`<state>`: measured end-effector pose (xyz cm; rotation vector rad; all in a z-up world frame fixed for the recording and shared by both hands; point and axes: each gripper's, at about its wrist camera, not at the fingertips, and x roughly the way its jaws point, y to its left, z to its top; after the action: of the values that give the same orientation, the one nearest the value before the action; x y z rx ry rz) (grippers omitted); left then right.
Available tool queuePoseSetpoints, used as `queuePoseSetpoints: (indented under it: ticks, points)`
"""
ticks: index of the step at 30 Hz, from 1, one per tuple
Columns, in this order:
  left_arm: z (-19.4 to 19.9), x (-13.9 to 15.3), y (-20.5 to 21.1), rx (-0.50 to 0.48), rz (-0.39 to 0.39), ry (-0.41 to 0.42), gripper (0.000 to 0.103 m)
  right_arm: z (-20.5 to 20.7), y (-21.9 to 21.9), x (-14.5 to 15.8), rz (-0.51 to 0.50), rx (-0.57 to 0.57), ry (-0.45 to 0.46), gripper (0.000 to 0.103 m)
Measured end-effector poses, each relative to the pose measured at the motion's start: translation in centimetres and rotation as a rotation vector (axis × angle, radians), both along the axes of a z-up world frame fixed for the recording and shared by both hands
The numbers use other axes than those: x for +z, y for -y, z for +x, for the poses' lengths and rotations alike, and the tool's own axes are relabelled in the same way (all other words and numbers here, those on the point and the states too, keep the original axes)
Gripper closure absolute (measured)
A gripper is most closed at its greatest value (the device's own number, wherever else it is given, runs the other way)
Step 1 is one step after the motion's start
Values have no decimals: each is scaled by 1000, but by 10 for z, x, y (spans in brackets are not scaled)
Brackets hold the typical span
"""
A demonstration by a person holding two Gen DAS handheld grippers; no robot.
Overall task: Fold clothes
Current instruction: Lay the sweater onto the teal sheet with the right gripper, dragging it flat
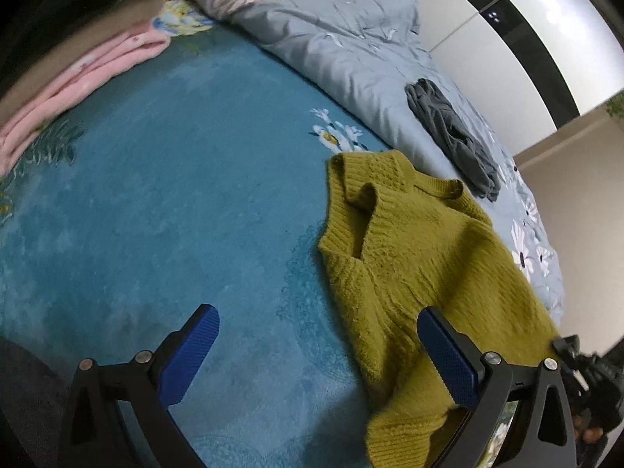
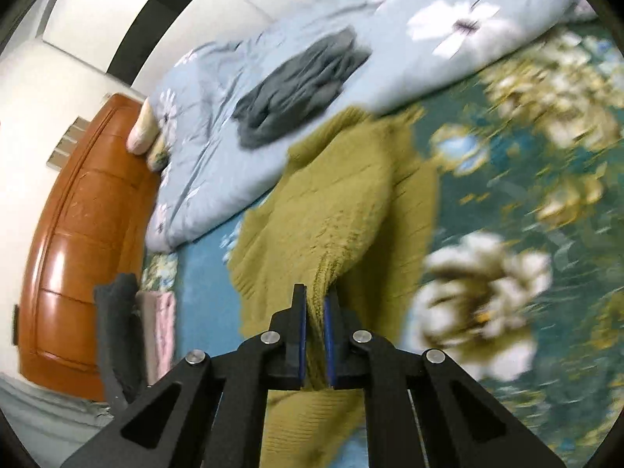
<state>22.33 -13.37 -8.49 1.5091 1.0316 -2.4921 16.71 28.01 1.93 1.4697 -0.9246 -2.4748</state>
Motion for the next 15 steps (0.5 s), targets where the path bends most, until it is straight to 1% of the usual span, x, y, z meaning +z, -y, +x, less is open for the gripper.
queuePoseSetpoints:
  ticks: [5,8,10,12,15]
  points:
    - [2,-2,4,12,42,12,0,33,-61,14,105,-137,13,95]
    - [2,-4,5,14,59,18,0,56,-91,8,172,-194,47,96]
    - [2,-4,6,14,67,22,0,69,-107,-6,226,-223,99,96]
    - [2,-3,4,8,59,21,0,77,-121,-26,239,-250,157,96]
    - [2,-3,3,4,43,25,0,87,-133,-59,231,-282,238,96]
